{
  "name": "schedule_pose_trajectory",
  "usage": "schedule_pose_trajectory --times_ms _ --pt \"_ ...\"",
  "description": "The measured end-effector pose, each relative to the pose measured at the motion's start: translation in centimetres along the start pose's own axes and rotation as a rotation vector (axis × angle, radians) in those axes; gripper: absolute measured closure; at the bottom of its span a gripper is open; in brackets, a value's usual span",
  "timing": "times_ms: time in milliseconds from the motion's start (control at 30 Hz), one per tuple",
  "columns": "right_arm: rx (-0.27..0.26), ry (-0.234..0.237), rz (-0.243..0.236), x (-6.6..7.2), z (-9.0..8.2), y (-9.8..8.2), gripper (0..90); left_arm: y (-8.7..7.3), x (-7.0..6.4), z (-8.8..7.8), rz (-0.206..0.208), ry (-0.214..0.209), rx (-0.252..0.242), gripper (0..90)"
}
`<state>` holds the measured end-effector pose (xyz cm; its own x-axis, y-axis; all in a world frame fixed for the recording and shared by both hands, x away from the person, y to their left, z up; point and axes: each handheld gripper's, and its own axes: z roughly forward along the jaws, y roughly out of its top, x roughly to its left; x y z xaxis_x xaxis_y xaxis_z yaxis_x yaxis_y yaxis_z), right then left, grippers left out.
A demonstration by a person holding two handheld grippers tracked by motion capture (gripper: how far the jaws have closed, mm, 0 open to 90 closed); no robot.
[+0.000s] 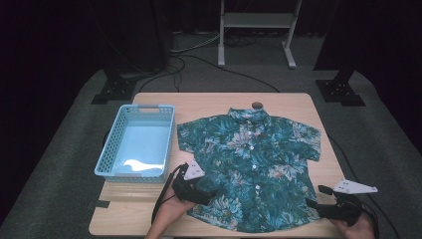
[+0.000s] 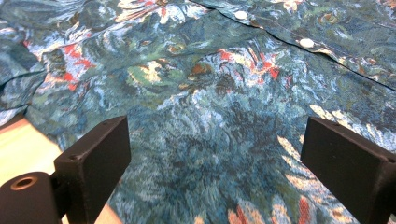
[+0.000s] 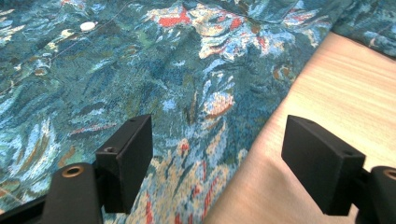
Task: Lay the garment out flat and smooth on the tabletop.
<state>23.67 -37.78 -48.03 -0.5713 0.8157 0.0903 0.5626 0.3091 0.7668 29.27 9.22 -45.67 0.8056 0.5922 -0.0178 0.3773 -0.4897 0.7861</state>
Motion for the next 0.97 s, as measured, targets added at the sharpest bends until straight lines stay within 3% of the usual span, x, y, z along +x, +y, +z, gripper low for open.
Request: schedule_pose_trajectory --times_ms 367,700,833,967 --pt "-0.029 -0.011 0.022 0.2 -0.9 -1.0 24.4 -1.1 -0.3 -1.0 -0.011 0.013 -0.011 7.7" --pt "-0.146 -0.044 0.104 0.1 -3.0 -2.6 24.4 -2.3 -0.6 -2.1 -0.033 0.043 -0.056 7.8" --pt "-0.165 -0.083 0.102 0.4 -3.5 -3.2 24.4 -2.6 -0.8 -2.4 -0.037 0.039 -0.065 7.7" --pt "-0.191 -0.081 0.109 0.4 -3.7 -3.2 24.4 -2.7 -0.7 -2.7 -0.044 0.047 -0.078 7.7"
